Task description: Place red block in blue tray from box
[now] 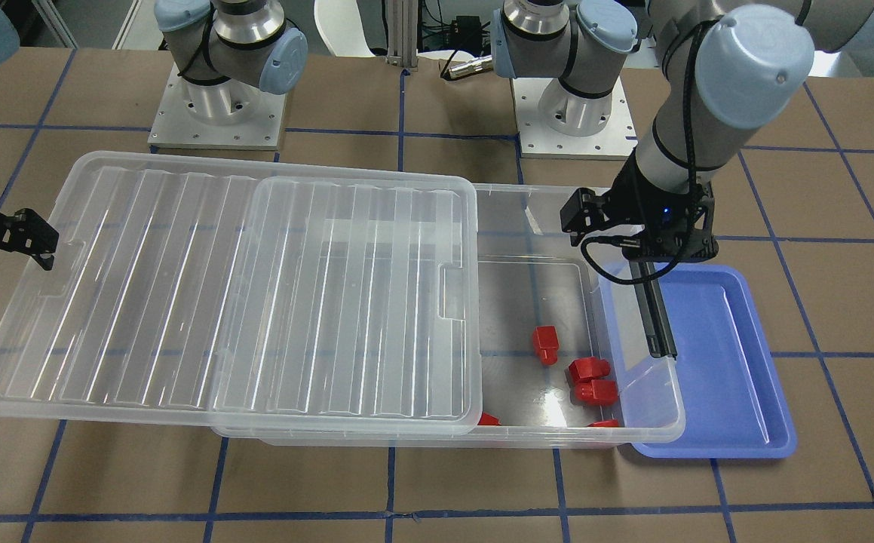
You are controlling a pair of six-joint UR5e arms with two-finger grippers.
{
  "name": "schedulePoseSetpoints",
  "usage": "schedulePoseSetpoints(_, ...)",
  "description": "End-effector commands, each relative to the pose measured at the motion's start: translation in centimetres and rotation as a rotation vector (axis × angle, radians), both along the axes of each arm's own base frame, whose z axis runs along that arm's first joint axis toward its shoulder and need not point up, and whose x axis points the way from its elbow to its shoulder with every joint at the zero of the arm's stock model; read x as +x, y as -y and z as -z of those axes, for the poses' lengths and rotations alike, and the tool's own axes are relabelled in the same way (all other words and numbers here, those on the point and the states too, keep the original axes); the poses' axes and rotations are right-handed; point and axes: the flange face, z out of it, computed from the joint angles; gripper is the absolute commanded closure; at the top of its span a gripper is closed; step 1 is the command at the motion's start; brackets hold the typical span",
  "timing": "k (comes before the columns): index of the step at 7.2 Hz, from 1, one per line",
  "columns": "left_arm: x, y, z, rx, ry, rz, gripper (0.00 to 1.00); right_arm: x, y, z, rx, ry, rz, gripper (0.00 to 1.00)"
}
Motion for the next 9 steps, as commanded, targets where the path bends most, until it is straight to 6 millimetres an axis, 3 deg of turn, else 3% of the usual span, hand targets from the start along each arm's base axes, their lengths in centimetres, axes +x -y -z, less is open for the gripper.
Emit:
schedulePoseSetpoints(1, -0.3, 2.1, 4.4, 0.010, -0.036, -0.023, 0.18, -1.0, -0.7, -0.3, -0.002, 0.002, 0.014, 0.00)
schedulePoseSetpoints(4, -0.2, 4.2, 9.5, 0.044, -0.038, -0.027, 0.18, -0.7, -0.7, -1.3, -0.016, 0.001, 0.020, 0.00)
schedulePoseSetpoints(6, -0.2, 4.9, 12.5, 0.073, -0.040, -0.032, 0.18, 1.1, -1.2, -5.3, -0.021, 0.012, 0.018, 0.00)
schedulePoseSetpoints(9, -0.3, 5.5, 15.4, 0.116, -0.041, -0.030, 0.18, 2.5, -3.3, -14.5, 0.006, 0.024, 0.040, 0.00)
